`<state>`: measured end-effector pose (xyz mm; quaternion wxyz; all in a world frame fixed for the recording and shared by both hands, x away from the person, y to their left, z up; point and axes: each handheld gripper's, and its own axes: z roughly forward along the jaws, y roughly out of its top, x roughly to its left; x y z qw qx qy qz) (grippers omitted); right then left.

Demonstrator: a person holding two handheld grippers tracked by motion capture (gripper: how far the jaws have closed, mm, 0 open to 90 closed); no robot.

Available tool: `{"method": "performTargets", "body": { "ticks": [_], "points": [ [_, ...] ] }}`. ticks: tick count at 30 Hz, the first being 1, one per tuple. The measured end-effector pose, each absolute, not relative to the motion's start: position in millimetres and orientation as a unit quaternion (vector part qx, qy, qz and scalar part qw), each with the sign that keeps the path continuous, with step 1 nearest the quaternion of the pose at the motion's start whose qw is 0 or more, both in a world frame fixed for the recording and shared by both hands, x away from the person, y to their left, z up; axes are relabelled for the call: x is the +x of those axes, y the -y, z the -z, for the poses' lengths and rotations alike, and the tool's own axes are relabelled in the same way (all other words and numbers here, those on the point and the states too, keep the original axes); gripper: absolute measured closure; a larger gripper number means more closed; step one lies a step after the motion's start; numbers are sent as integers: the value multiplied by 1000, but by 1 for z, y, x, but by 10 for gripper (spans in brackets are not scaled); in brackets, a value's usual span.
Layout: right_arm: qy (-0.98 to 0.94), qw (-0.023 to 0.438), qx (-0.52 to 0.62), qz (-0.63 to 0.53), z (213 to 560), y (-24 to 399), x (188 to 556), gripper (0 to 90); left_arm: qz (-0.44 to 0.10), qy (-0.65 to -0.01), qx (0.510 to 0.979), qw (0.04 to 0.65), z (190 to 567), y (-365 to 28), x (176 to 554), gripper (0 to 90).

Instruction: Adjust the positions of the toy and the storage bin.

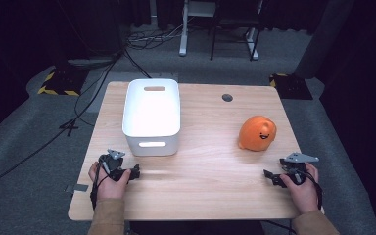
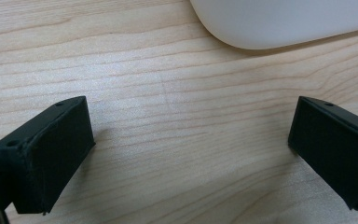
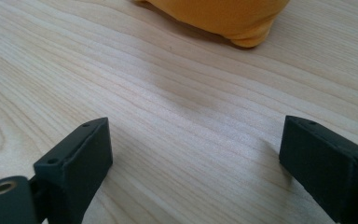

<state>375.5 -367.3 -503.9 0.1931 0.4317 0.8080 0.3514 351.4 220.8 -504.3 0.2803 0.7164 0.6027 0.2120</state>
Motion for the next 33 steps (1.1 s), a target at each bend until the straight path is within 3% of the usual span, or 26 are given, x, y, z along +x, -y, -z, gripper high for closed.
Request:
{"method": "performTargets", "body": {
  "ticks": [3,6,8,10,12,33],
  "points": [
    [-808,193,432,-351,504,367,376,95,-210,-598,719,288,503,-221,350,36],
    [-808,193,432,-351,504,367,375,95,-205,-588,725,294,498,-222,349,214],
    [-808,193,432,-351,504,367,375,95,-196,-591,722,301,493,-221,347,148],
    [-808,193,432,-351,504,367,375,95,-192,-588,722,310,489,-221,346,190],
    [-808,193,432,-351,504,367,375,95,-190,-589,720,313,483,-221,344,156],
    [-808,194,431,-351,504,367,375,95,-210,-572,693,385,427,-226,329,191]
  ]
}}
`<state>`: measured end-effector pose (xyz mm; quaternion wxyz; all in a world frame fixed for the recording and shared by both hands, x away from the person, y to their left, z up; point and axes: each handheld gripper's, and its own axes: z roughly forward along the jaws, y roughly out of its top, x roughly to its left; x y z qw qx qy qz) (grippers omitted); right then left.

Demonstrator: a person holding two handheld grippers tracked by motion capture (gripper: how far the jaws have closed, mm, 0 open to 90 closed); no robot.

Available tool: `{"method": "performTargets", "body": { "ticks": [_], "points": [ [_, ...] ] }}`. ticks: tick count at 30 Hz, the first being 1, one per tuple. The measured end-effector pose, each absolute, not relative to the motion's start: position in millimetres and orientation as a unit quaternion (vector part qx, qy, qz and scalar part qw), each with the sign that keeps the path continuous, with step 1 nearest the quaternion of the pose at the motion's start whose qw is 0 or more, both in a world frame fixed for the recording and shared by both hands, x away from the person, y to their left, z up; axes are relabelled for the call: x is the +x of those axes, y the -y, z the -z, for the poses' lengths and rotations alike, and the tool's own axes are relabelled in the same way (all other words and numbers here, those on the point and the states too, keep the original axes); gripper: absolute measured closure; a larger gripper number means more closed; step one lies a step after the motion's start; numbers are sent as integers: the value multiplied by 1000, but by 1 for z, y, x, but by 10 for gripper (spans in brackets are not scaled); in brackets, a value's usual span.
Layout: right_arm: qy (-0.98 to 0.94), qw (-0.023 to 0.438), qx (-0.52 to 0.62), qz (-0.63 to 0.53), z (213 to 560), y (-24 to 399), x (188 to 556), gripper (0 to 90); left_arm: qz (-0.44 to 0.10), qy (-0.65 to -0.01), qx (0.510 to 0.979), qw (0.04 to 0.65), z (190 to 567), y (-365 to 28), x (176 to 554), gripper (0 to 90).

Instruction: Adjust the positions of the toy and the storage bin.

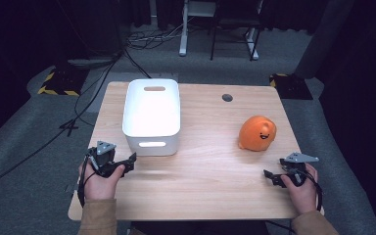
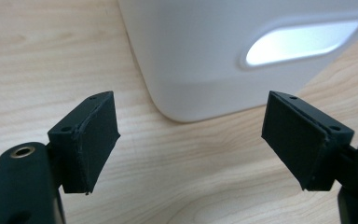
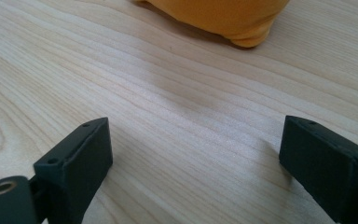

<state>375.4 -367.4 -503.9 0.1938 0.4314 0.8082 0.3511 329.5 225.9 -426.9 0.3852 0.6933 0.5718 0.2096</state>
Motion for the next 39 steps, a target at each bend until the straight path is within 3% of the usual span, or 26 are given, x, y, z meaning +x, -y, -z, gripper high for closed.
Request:
{"method": "performTargets", "body": {
  "ticks": [21,39],
  "points": [
    [-809,196,431,-350,504,368,375,95,-254,-549,680,415,373,-215,347,244],
    [-808,196,431,-350,504,368,375,96,-247,-569,668,412,394,-227,390,412]
  ]
}}
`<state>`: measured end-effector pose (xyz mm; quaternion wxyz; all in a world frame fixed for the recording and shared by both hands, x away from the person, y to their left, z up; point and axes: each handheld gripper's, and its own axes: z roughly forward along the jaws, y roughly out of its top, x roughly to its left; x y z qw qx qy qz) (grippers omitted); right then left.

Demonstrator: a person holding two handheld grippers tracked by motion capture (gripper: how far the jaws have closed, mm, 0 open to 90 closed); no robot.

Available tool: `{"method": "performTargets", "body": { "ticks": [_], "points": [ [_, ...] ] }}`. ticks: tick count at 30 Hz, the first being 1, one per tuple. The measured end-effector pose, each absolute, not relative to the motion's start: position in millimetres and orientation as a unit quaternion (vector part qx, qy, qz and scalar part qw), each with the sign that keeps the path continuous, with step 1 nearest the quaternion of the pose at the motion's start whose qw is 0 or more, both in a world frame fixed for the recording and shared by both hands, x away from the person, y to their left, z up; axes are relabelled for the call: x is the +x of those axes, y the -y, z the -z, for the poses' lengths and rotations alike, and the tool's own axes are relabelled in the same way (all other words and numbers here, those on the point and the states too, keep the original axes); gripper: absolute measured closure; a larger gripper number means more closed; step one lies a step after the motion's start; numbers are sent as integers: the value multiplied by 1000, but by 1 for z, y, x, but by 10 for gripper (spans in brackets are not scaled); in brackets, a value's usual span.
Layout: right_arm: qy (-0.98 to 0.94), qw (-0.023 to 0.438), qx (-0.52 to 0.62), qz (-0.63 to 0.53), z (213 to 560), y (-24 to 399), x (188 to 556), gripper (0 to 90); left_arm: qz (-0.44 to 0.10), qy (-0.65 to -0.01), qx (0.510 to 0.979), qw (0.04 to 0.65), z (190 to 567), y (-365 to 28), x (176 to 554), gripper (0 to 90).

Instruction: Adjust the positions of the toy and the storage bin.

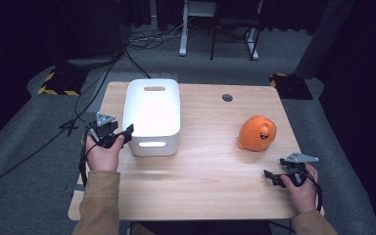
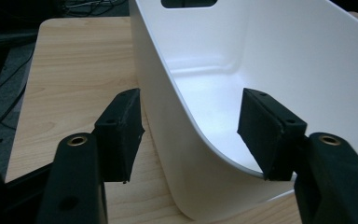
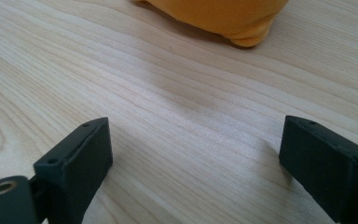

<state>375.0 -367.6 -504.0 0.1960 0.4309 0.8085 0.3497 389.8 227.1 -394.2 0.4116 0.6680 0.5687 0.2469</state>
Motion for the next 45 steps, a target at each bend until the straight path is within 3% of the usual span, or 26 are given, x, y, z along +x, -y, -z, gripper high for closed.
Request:
{"method": "performTargets", "body": {
  "ticks": [8,10,16,45],
  "points": [
    [-809,196,431,-350,504,368,375,96,-226,-568,665,430,402,-221,396,484],
    [-809,196,431,-350,504,368,375,95,-246,-561,671,418,402,-219,394,505],
    [-809,196,431,-350,504,368,375,95,-239,-554,679,418,400,-214,390,521],
    [-809,196,430,-349,504,368,375,95,-207,-486,712,463,404,-149,337,462]
  ]
}}
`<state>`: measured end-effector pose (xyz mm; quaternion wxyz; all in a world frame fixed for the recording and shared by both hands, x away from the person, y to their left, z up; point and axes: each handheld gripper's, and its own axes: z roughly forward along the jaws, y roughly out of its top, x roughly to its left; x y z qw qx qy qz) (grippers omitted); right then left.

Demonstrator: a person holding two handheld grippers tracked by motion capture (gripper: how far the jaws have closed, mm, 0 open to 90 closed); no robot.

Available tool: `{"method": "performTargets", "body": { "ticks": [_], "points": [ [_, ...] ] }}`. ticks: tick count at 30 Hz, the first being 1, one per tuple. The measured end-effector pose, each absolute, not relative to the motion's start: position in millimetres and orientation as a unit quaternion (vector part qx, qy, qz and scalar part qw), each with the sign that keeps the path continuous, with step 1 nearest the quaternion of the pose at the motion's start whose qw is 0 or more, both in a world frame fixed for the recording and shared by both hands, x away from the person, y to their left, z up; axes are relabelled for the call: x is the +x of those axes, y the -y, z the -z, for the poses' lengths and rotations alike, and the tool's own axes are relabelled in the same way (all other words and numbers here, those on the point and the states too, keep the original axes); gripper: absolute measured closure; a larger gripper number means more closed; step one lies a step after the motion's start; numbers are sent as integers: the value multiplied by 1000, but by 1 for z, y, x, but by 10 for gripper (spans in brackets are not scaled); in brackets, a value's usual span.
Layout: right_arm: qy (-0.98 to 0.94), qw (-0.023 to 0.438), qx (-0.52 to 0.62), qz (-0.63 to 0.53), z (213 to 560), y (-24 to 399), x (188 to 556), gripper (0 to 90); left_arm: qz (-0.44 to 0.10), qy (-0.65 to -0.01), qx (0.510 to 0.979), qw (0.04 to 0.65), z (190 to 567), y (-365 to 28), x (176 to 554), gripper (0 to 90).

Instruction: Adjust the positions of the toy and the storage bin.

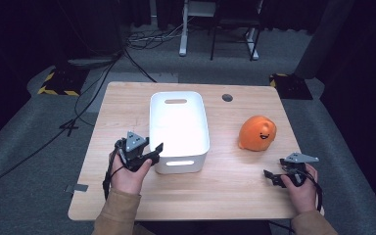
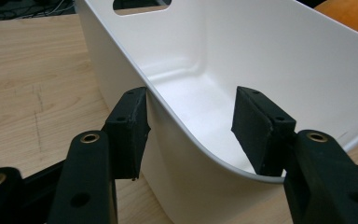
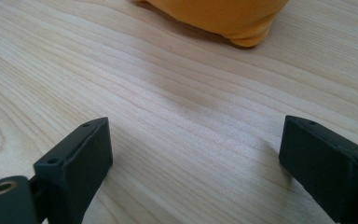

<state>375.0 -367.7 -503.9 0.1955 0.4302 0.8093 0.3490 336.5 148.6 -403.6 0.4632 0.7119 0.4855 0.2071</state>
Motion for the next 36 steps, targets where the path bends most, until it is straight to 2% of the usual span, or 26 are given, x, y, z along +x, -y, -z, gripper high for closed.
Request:
{"method": "performTargets", "body": {
  "ticks": [27,36],
  "points": [
    [-810,196,429,-350,504,368,375,96,-179,-435,737,485,408,-103,280,381],
    [-810,195,429,-350,504,368,375,95,-171,-420,746,488,409,-86,257,319]
  ]
}}
